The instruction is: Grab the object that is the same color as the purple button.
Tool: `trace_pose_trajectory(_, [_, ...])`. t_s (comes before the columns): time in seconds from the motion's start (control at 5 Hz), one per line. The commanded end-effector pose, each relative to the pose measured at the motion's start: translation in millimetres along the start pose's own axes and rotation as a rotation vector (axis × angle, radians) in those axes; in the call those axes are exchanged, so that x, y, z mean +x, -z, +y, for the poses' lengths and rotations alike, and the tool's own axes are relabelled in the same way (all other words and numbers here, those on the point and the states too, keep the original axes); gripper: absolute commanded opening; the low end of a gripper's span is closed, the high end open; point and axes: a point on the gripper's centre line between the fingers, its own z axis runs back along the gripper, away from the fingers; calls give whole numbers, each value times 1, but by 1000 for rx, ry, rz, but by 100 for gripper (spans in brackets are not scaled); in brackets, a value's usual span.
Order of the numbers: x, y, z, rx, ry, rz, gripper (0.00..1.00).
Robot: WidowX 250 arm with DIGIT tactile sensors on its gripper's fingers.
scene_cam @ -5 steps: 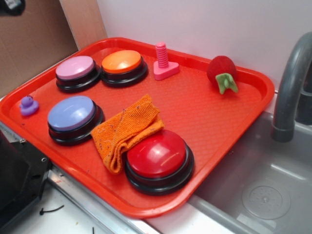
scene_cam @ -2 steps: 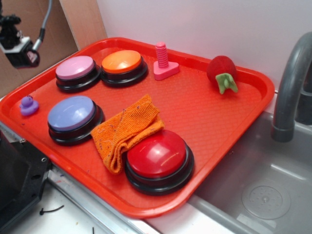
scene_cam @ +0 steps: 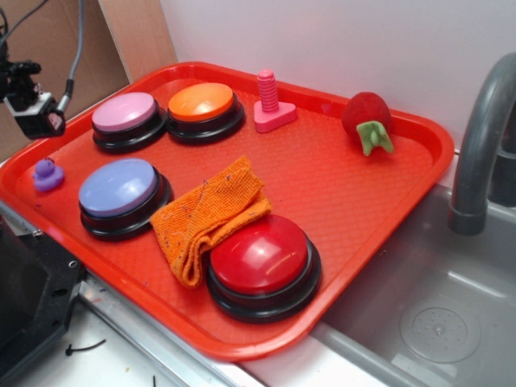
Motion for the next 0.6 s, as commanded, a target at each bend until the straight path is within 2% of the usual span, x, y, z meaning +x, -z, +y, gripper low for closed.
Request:
trace_pose_trajectory(0.0, [9, 25, 14, 42, -39, -20, 100])
trace_pose_trajectory(0.2, [10, 45, 7, 65, -4, -23, 100])
trace_pose_trajectory(0.4, [15, 47, 6, 73, 2, -29, 100])
